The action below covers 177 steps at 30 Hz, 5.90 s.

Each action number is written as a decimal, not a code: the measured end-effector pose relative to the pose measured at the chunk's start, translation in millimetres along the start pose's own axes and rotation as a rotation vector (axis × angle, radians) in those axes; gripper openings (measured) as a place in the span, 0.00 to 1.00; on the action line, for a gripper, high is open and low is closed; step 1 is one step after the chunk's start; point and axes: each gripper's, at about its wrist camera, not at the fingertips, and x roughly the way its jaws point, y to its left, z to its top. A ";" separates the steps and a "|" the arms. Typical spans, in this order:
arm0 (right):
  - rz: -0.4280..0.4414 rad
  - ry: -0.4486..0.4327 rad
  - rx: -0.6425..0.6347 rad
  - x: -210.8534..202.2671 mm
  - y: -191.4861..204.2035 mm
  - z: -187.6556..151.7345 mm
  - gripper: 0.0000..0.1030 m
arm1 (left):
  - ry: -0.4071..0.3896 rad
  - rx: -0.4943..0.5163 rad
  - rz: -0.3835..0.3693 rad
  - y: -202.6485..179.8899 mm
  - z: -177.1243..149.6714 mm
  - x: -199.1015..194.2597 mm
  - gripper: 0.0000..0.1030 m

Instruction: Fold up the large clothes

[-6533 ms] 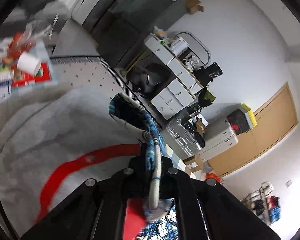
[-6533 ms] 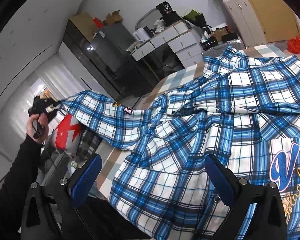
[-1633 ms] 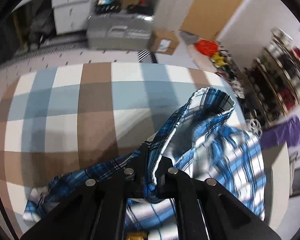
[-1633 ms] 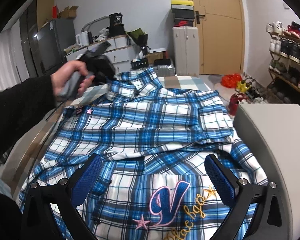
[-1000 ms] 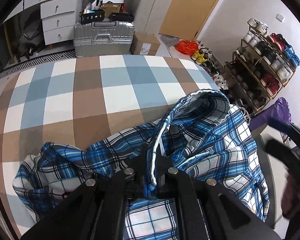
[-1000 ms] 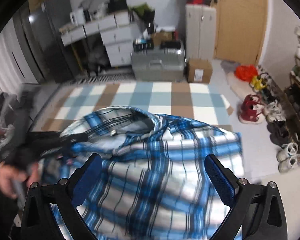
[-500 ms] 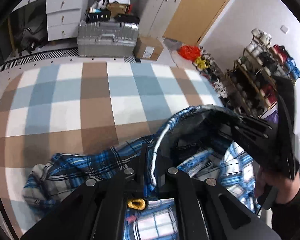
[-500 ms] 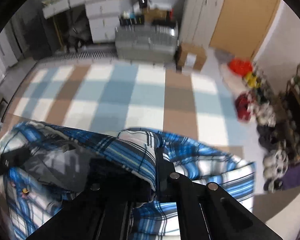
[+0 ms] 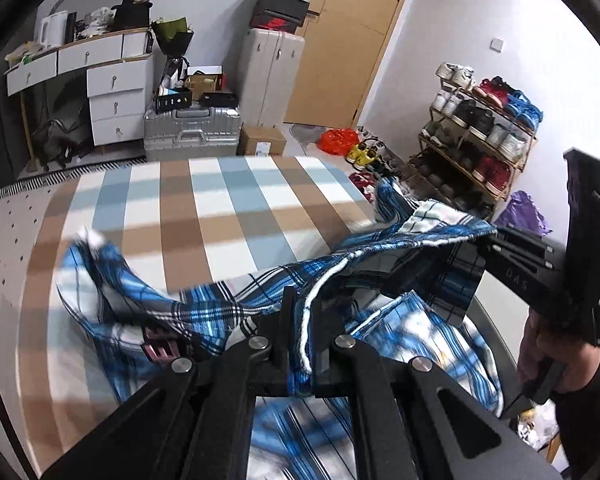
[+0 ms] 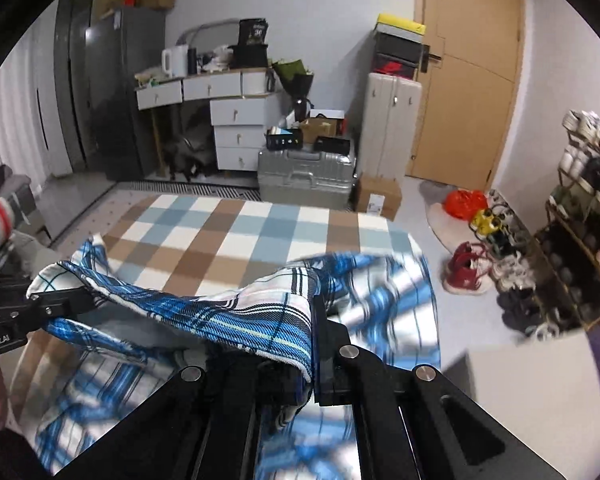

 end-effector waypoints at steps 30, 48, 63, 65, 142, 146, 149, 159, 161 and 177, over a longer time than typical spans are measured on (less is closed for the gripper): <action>0.055 0.285 0.259 -14.8 2.2 -175.7 0.57 | 0.270 -0.032 -0.011 -4.7 -98.1 12.7 0.10; -0.061 0.259 0.187 61.6 -27.9 -13.2 0.87 | -0.019 -0.349 -0.014 73.0 -41.0 -2.7 0.88; 0.072 -0.037 0.632 -2.2 -104.9 -77.3 0.02 | 0.117 -0.295 0.127 66.1 -63.6 11.7 0.88; 0.113 -0.043 0.755 -14.7 -123.5 -113.8 0.02 | 0.127 -0.306 0.132 69.2 -63.9 14.5 0.88; -0.083 0.494 -0.120 129.2 -52.8 -84.6 0.99 | 0.551 -0.063 0.206 53.1 -33.7 186.9 0.93; -0.022 0.401 -0.130 85.1 -28.5 -60.3 0.99 | 0.469 -0.069 0.175 33.3 -44.4 158.2 0.93; 0.014 0.332 -0.162 66.1 2.8 -42.0 1.00 | 0.416 -0.086 0.169 21.3 -57.2 143.3 0.93; 0.025 0.447 -0.023 159.5 61.2 -29.4 1.00 | 0.127 -0.209 0.313 23.8 -96.8 79.1 0.93; 0.000 0.504 -0.008 178.1 62.9 -42.5 1.00 | 0.087 -0.213 0.323 29.2 -96.2 70.5 0.93; 0.204 0.291 0.357 44.3 25.0 -107.7 1.00 | 0.010 -0.082 0.364 35.0 -78.7 29.9 0.93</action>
